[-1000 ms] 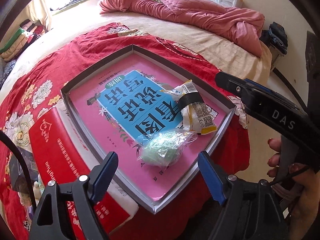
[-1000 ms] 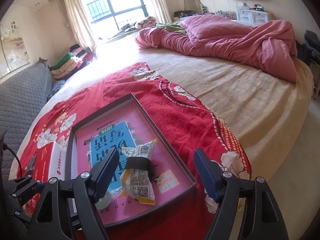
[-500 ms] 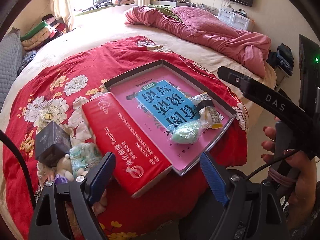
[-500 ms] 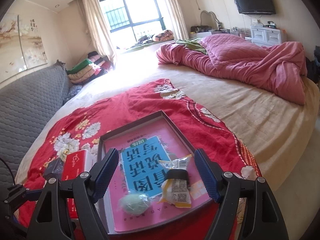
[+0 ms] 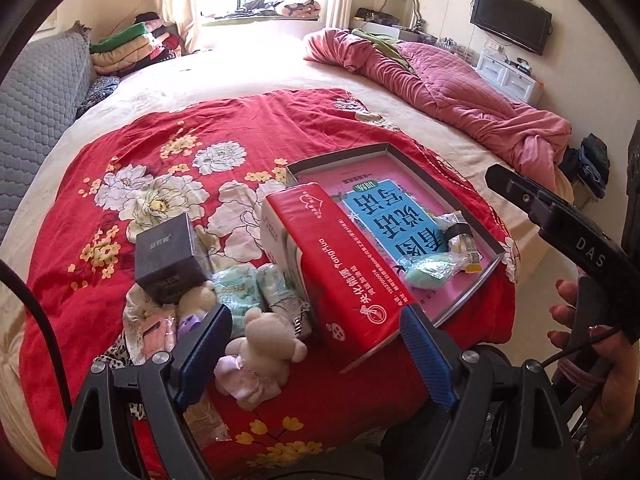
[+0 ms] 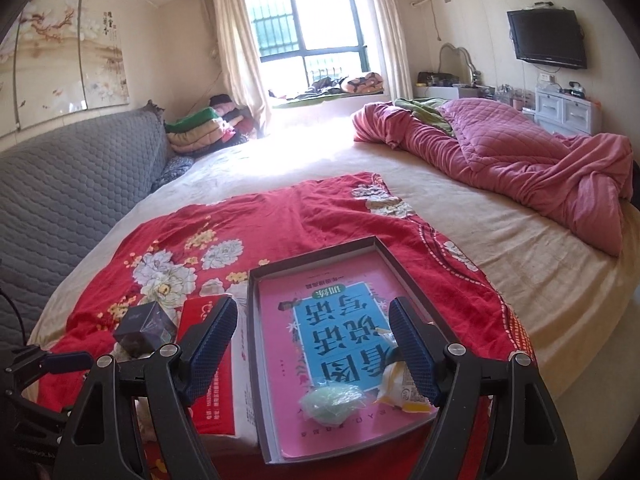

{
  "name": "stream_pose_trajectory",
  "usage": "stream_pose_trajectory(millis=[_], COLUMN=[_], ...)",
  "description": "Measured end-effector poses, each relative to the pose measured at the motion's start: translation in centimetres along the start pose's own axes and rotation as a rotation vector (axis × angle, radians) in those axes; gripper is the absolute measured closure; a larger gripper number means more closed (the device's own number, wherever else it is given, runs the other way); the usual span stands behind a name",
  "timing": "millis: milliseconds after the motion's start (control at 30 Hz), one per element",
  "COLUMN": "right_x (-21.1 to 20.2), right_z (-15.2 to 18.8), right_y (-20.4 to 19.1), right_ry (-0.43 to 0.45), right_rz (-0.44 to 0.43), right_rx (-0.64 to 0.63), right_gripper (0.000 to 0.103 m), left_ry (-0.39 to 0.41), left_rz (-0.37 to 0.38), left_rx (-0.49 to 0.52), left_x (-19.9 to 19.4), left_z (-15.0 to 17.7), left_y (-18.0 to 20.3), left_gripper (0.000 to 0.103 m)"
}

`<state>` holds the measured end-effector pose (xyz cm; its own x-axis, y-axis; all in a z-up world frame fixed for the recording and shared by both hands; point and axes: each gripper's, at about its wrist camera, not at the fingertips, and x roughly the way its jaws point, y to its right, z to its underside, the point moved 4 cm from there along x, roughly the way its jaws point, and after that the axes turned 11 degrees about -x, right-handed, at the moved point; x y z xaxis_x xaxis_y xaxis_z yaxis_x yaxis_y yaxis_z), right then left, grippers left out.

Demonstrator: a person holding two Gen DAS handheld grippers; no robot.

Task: Organize soft objects
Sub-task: 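Move both open tools back over the pile of items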

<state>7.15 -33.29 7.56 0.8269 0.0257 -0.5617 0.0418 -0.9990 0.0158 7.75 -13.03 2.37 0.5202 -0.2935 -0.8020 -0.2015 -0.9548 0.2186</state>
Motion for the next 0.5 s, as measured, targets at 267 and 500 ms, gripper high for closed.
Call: stream_pose_trajectory(millis=[267, 500], right_x=[-0.8, -1.3], right_z=[0.1, -0.4], right_y=[-4.0, -8.4], right_ry=[-0.021, -0.031], right_rz=[-0.06, -0.118], right_rx=[-0.035, -0.108], right_gripper=[0.024, 0.023], left_ry=[0.034, 0.046], left_rz=[-0.033, -0.051], left_rx=[-0.06, -0.12], left_x=[-1.8, -2.9], left_z=[0.1, 0.3], left_y=[-3.4, -6.6], left_gripper=[0.018, 0.018])
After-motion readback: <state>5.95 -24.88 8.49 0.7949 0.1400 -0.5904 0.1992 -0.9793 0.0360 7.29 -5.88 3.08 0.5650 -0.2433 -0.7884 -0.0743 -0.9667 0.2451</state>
